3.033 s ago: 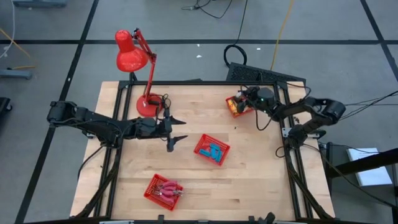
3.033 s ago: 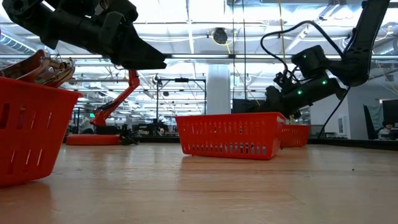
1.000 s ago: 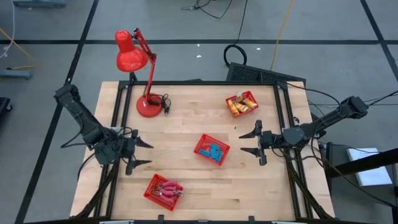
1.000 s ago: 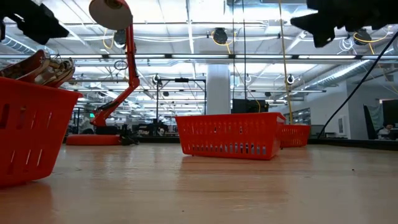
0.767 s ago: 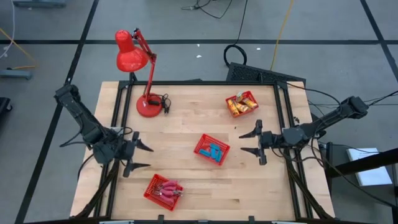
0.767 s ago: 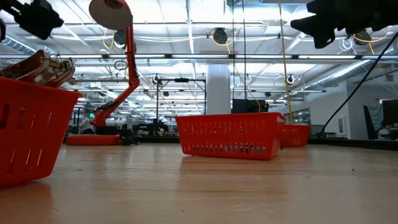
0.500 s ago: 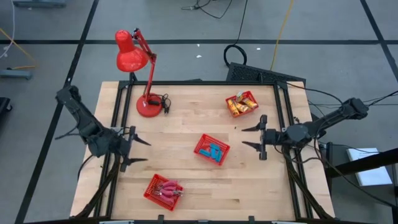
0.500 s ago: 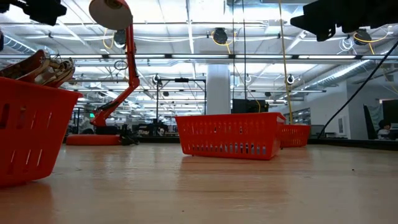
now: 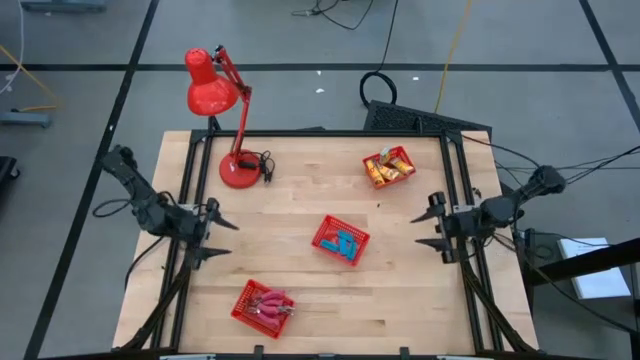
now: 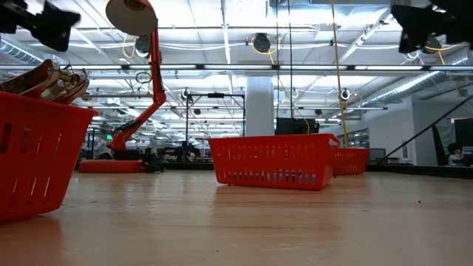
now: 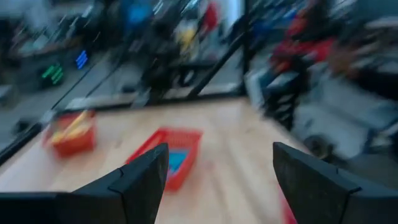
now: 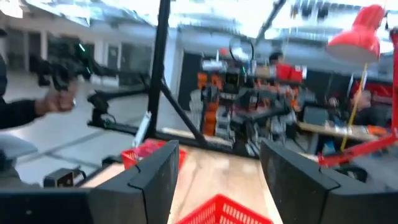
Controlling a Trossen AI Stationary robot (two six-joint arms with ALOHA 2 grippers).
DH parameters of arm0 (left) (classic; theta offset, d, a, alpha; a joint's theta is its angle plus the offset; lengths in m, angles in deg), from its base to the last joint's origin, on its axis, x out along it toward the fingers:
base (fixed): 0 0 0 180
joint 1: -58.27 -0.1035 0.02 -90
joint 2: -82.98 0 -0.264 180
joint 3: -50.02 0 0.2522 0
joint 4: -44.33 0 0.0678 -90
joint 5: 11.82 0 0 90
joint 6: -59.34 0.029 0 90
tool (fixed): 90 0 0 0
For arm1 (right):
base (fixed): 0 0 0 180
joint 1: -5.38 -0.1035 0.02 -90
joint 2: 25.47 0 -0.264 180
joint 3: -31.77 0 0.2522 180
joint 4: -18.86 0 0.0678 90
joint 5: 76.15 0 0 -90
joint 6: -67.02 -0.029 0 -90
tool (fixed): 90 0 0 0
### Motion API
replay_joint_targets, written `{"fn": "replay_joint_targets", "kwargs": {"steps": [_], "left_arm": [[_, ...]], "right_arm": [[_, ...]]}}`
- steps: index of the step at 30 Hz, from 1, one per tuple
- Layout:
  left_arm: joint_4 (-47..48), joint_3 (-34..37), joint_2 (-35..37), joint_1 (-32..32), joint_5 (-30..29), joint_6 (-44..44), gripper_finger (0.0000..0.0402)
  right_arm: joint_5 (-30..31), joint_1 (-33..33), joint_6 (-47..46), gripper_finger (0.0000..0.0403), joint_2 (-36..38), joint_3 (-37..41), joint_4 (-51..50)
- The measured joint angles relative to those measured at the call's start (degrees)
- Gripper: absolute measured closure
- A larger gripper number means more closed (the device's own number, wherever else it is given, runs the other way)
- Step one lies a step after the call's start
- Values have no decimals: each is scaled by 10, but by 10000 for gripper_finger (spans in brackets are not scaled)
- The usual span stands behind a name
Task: Pick & Place School Supplies
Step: Return to Home Position
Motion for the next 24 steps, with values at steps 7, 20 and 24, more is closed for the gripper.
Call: {"fn": "replay_joint_targets", "kwargs": {"steps": [7, 20, 24], "left_arm": [[-76, 79, 93, 27, 16, 67, 117], [6, 92, 140, 13, 42, 30, 117], [10, 92, 141, -16, 72, 32, 117]], "right_arm": [[16, -41, 13, 184, 85, 59, 2], [16, -94, -1, 183, 83, 61, -96], [69, -87, 26, 187, 84, 61, -80]]}}
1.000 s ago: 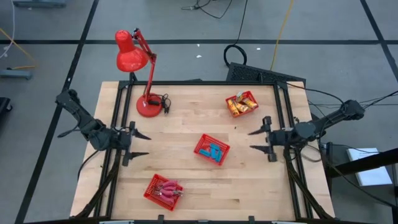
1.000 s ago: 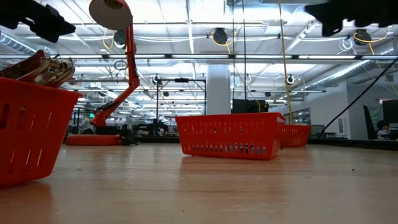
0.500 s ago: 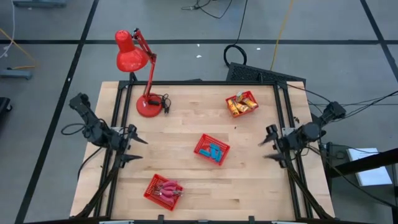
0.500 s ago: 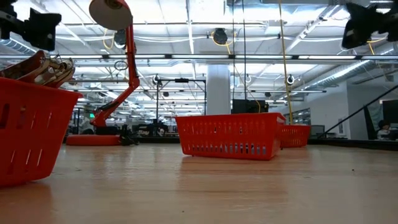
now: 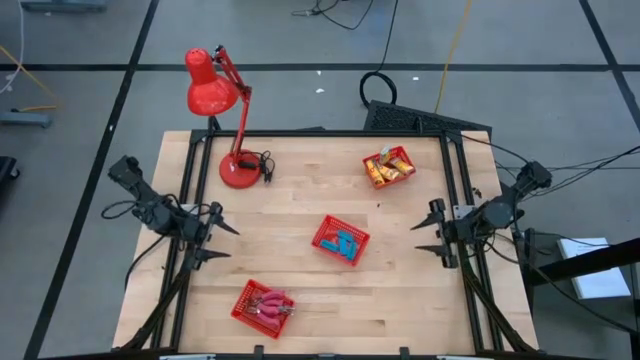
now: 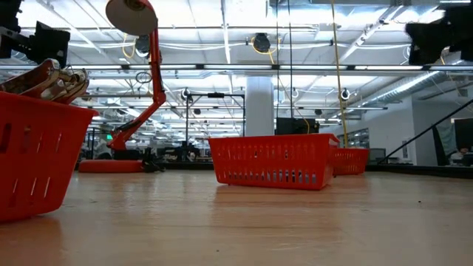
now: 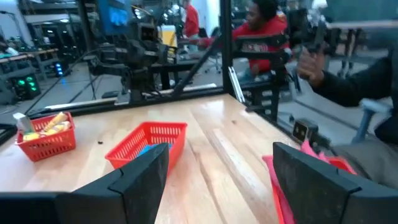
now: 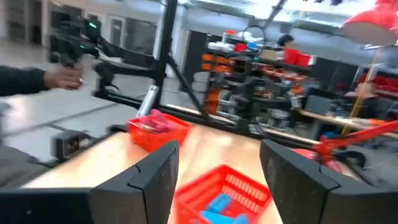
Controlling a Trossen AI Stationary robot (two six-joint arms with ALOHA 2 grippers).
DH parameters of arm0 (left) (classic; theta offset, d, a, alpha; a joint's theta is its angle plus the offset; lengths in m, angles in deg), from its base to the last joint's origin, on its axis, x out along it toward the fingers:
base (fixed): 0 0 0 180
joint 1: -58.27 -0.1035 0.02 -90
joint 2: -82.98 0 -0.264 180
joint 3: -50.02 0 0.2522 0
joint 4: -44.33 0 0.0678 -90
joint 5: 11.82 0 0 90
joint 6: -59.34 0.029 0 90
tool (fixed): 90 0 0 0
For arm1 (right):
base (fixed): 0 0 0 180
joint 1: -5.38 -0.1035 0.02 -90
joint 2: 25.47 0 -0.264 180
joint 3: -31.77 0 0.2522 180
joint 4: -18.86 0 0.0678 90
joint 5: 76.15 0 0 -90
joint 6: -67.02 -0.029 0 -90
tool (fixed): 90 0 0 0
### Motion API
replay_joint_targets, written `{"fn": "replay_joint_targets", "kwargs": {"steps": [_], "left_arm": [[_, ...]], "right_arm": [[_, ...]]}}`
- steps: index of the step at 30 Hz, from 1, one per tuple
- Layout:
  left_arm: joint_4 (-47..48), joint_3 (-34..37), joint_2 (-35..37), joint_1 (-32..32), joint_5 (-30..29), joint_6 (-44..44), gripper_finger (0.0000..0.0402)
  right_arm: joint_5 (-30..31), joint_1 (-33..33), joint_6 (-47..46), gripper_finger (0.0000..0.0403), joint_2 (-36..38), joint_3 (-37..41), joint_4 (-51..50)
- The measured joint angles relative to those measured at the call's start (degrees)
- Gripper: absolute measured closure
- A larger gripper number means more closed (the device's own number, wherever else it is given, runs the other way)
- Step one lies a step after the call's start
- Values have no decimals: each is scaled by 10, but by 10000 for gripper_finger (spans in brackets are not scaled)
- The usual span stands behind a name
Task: Pick & Place School Supplies
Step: Return to Home Position
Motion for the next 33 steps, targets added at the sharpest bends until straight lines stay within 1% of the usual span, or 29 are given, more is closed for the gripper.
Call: {"fn": "replay_joint_targets", "kwargs": {"steps": [1, 3, 5, 6, 8, 11, 13, 16, 19, 22, 23, 27, 30, 33], "left_arm": [[7, 0, 0, -9, 14, 5, 117], [16, 0, 0, -28, 37, 8, 117], [8, 6, 0, -52, 43, 1, 117], [0, 9, 0, -64, 46, -1, 117], [-19, 17, 0, -93, 60, 1, 117], [-32, 22, 0, -146, 102, 8, 117], [-32, 23, 0, -183, 138, 12, 117], [-31, 23, 0, -240, 196, 18, 117], [-27, 24, 0, -303, 246, 10, 117], [-54, 36, -1, -373, 304, -1, 117], [-73, 42, -4, -397, 329, -1, 117], [-87, 42, -32, -479, 427, 12, 117], [-90, 42, -61, -524, 467, 12, 117], [-91, 42, -94, -555, 498, 12, 117]], "right_arm": [[10, 3, 9, 187, 0, 0, -1], [8, 10, 24, 187, 0, 0, -1], [13, 21, 38, 185, 0, 4, 3], [25, 29, 45, 184, 0, 7, 13], [51, 51, 59, 183, 0, 17, 42], [47, 97, 57, 185, 1, 19, 51], [26, 128, 51, 187, 1, 19, 49], [-23, 178, 41, 187, 1, 19, 47], [-56, 231, 27, 184, 1, 19, 42], [-92, 287, 10, 182, 1, 19, 21], [-110, 306, 3, 182, 0, 19, 15], [-181, 368, -26, 182, 0, 19, -10], [-191, 396, -41, 182, 0, 19, -15], [-192, 408, -41, 181, 0, 19, -16]]}}
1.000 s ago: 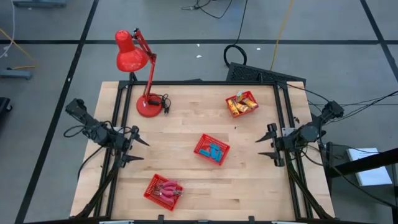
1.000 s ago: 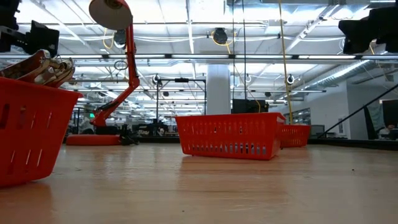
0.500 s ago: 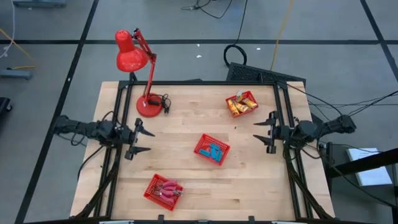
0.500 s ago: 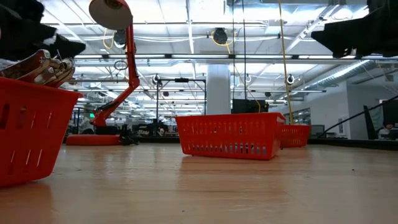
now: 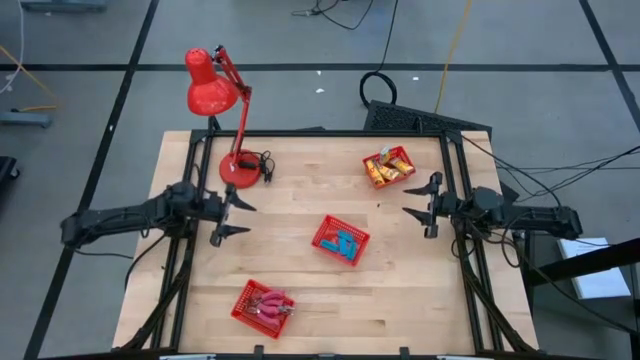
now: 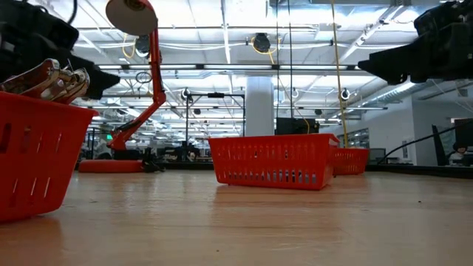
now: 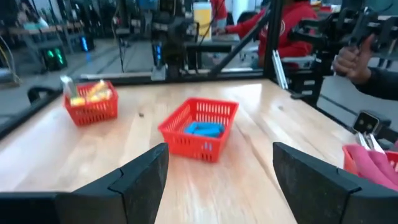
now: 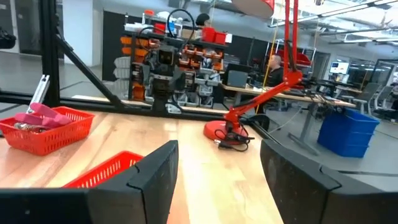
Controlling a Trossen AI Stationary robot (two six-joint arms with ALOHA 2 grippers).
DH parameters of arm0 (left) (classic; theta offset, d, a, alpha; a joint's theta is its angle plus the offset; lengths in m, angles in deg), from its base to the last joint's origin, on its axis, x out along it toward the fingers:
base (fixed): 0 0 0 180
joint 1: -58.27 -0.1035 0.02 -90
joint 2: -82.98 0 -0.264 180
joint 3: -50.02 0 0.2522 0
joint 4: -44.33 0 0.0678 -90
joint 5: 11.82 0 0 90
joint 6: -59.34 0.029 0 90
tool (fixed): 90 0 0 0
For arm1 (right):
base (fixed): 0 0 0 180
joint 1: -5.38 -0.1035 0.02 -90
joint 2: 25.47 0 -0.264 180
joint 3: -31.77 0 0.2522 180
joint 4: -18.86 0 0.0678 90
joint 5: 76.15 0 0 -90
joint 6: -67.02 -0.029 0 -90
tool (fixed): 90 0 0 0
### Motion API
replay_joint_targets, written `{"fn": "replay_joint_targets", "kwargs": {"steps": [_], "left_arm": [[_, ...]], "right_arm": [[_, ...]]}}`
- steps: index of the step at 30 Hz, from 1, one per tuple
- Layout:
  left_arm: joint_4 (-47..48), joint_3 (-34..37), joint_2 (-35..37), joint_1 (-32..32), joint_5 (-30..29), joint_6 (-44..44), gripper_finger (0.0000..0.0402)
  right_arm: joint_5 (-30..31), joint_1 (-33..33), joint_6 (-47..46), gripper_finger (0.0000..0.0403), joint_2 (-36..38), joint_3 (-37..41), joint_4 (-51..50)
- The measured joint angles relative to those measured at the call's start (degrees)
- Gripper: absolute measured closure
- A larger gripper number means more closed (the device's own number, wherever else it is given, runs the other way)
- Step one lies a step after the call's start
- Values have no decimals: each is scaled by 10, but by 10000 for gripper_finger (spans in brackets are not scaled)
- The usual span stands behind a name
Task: Pick & Place School Supplies
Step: Return to Home Position
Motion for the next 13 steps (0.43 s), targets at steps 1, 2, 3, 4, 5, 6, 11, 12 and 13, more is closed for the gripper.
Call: {"fn": "replay_joint_targets", "kwargs": {"steps": [1, 2, 3, 4, 5, 6, 11, 12, 13], "left_arm": [[-1, 0, -9, -8, 10, -2, 117], [-4, 0, -19, -15, 19, -5, 117], [-7, 0, -28, -21, 26, -10, 117], [-12, 0, -36, -26, 33, -11, 117], [-18, 0, -43, -29, 44, -12, 117], [-26, 0, -50, -32, 54, -11, 117], [-41, 0, -74, -43, 68, -9, 117], [-42, 0, -76, -46, 68, -9, 117], [-44, 0, -79, -47, 68, -9, 117]], "right_arm": [[-3, 2, 0, 181, 0, 0, 1], [-9, 3, 1, 181, 0, 0, 0], [-14, 4, 2, 181, 0, 0, 0], [-15, 4, 1, 181, 0, 0, 0], [-14, 4, -1, 181, 0, 0, 0], [-14, 4, -1, 181, 0, 0, -2], [-13, 4, -9, 181, -5, 0, -6], [-13, 4, -9, 181, -7, 0, -9], [-13, 4, -9, 181, -9, 0, -14]]}}
